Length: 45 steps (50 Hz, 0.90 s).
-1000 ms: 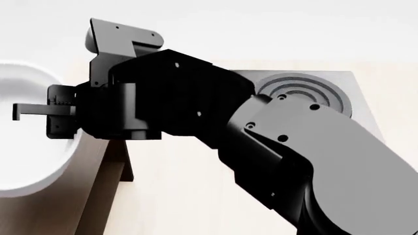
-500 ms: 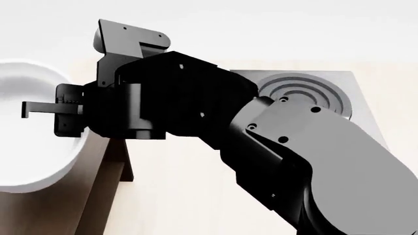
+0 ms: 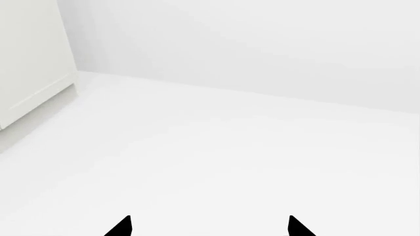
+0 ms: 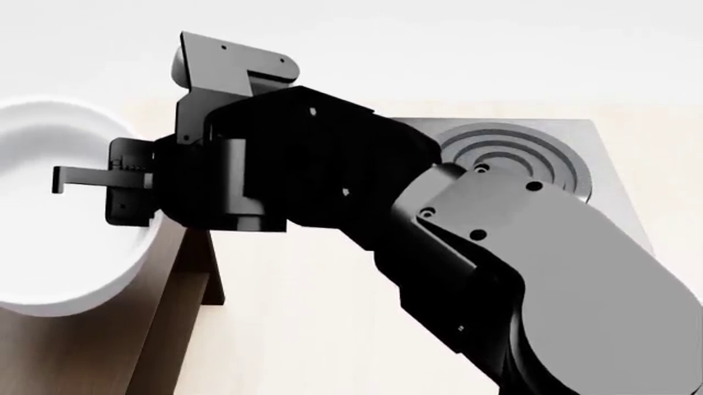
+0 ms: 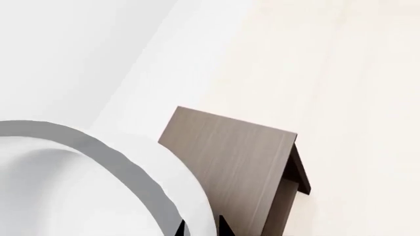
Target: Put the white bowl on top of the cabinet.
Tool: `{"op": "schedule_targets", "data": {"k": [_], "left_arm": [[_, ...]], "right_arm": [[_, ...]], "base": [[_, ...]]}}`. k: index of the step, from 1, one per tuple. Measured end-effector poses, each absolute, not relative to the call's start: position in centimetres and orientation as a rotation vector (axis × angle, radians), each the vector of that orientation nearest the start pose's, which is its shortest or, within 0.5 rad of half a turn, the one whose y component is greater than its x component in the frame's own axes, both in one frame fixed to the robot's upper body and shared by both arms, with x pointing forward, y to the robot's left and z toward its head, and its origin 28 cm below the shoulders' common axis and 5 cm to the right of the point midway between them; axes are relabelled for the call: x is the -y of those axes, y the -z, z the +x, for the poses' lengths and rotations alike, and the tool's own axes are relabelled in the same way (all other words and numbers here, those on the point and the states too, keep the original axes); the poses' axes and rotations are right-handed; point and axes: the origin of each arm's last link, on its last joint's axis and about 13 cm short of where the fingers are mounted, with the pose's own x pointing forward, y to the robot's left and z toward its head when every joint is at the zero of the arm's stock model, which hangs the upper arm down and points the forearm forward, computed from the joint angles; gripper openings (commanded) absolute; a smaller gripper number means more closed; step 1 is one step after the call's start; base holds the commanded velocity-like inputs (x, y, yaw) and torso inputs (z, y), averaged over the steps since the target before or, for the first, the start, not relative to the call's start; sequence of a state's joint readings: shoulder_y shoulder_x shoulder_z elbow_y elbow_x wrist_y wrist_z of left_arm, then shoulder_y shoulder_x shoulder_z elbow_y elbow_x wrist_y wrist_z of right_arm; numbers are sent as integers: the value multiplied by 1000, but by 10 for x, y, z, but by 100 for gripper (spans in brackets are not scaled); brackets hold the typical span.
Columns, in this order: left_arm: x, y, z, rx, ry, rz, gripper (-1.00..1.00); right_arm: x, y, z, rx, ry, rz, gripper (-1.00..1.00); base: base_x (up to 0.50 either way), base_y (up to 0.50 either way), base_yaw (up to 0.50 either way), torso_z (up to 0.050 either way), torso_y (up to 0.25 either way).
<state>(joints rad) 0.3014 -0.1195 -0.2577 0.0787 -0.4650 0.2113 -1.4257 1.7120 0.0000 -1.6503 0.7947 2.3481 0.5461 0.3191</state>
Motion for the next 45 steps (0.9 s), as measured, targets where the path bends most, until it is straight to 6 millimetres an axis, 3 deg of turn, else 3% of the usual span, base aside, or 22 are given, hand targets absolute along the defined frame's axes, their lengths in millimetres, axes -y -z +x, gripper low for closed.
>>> {"op": "schedule_targets", "data": {"k": [45], "left_arm": [[-284, -1, 131, -140, -1718, -274, 100]], "right_arm": [[-46, -261, 355, -777, -637, 286, -100]], "base": [[0, 0, 0, 0, 1]]}}
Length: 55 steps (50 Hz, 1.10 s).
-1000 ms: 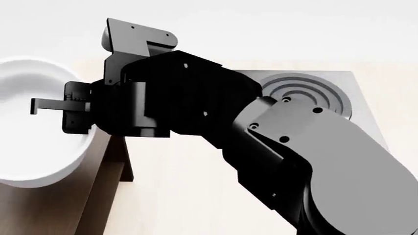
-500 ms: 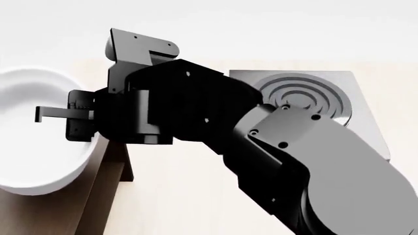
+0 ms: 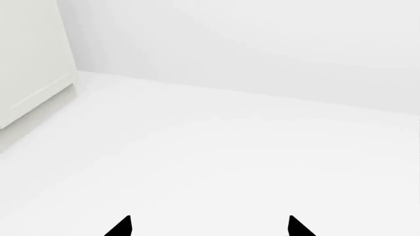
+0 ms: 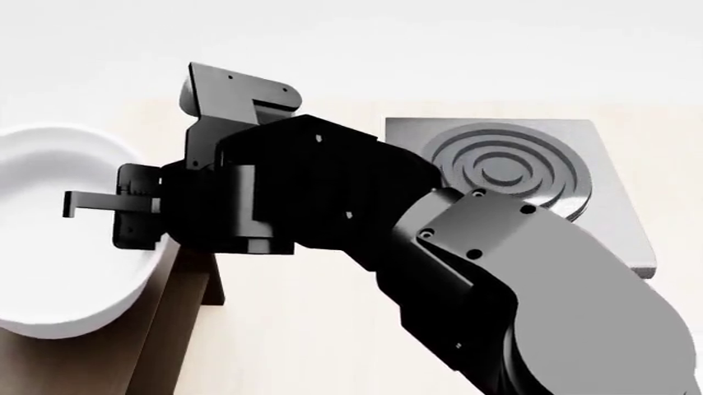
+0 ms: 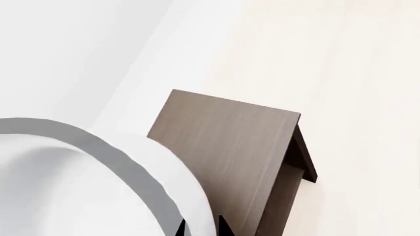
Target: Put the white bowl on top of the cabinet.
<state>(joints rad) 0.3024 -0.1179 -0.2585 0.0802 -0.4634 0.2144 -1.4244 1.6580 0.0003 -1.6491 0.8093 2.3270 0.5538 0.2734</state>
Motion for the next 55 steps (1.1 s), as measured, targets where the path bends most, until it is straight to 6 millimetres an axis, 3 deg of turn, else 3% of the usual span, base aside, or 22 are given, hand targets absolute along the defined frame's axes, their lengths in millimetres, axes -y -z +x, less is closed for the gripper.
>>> {"op": "schedule_targets", "data": {"k": [10, 11, 38, 55], "left_arm": [[-284, -2, 132, -139, -1717, -273, 100], [-284, -2, 132, -139, -1717, -273, 100], [-284, -2, 132, -138, -1713, -272, 100], [-284, -2, 133, -138, -1710, -273, 100]], "right_arm": [[-44, -257, 357, -783, -630, 308, -100], [-44, -257, 357, -783, -630, 309, 100], [-44, -262, 360, -744, -641, 324, 100], [-46, -282, 359, -664, -649, 286, 100]], "base": [[0, 0, 0, 0, 0], [0, 0, 0, 0, 0], [0, 0, 0, 0, 0], [0, 0, 0, 0, 0]]}}
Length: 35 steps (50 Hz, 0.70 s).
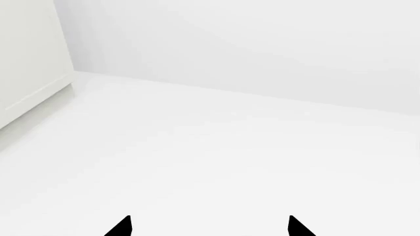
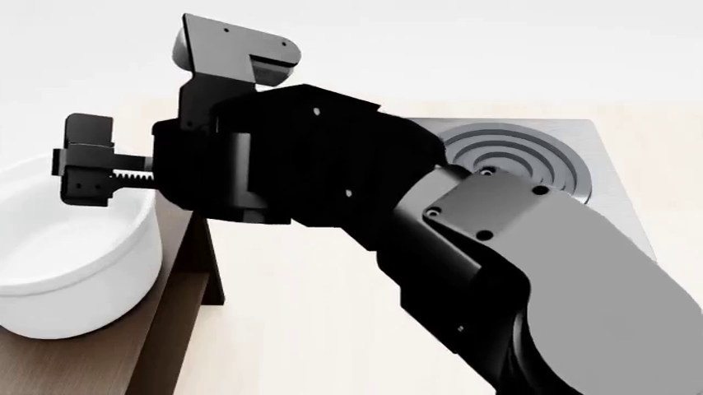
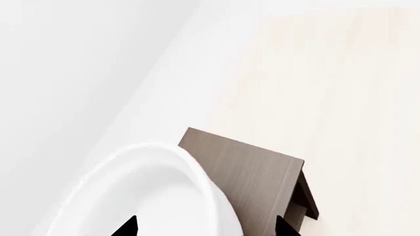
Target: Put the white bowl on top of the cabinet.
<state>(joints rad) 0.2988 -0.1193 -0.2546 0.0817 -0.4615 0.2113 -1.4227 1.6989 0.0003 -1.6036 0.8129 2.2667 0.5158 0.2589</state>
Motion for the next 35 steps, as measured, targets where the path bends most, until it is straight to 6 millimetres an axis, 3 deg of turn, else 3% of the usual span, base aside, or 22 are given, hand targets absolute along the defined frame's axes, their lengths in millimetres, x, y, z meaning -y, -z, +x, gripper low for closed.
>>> {"op": "schedule_targets", "data": {"k": [13, 35], "left_arm": [[-284, -2, 133, -138, -1710, -272, 100], [-283, -1, 133, -141, -1705, -274, 100]], "right_arm": [[-44, -300, 353, -572, -655, 264, 100], [-14, -335, 321, -346, -589, 204, 100]], "base": [[0, 0, 0, 0, 0], [0, 0, 0, 0, 0]]}}
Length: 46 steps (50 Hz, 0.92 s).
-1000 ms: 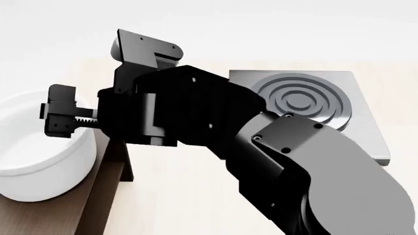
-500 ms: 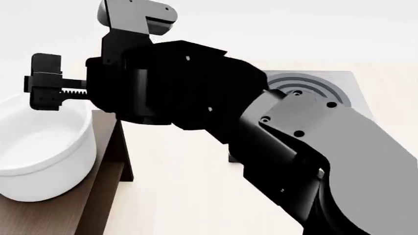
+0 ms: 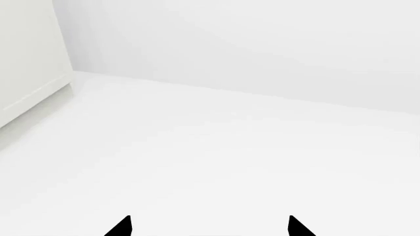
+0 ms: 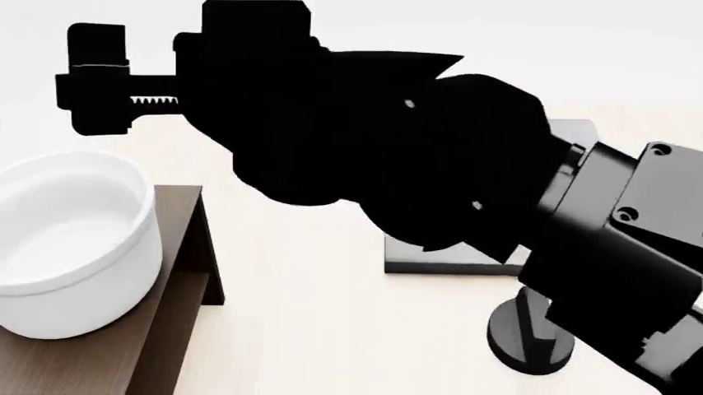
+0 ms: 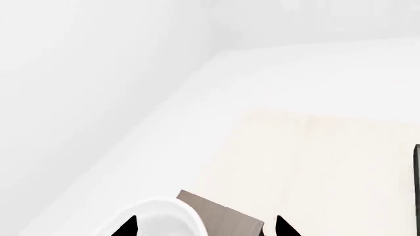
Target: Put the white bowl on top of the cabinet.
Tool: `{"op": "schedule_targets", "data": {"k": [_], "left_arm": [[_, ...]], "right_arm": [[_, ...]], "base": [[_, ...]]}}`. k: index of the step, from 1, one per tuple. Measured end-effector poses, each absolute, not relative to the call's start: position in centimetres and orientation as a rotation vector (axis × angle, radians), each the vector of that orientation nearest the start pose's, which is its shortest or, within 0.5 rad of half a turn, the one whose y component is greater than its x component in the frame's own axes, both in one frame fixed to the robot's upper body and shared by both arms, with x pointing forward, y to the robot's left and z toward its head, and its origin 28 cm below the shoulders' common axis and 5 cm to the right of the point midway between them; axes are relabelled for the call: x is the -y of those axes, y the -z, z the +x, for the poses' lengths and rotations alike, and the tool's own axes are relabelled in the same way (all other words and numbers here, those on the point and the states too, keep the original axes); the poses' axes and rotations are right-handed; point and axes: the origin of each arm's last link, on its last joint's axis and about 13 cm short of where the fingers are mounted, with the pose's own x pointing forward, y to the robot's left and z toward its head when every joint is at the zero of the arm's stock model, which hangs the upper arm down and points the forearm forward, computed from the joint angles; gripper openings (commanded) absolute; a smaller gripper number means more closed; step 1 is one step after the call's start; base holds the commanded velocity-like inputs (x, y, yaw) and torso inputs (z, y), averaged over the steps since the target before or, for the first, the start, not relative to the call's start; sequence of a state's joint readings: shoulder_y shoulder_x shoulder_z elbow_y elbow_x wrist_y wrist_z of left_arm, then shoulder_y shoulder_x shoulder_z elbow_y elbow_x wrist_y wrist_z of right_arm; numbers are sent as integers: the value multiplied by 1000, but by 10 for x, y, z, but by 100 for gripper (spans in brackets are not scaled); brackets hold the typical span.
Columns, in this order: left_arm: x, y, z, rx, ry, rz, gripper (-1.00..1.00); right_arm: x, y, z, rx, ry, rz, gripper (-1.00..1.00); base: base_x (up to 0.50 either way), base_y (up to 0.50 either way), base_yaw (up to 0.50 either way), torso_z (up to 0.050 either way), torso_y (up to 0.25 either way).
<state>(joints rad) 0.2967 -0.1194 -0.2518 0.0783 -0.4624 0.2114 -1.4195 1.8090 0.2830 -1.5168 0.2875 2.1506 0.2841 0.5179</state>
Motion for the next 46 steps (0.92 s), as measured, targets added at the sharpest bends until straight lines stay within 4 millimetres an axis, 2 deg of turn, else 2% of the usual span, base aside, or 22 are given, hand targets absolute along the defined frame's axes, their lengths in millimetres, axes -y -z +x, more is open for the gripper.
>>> {"op": "schedule_targets", "data": {"k": [20, 46], "left_arm": [[-283, 0, 133, -146, -1702, -280, 100], [-283, 0, 134, -148, -1697, -282, 100]], "right_arm": [[13, -359, 287, -165, -517, 169, 100], [45, -385, 255, -17, -422, 177, 100]], "base": [[0, 0, 0, 0, 0], [0, 0, 0, 0, 0]]}}
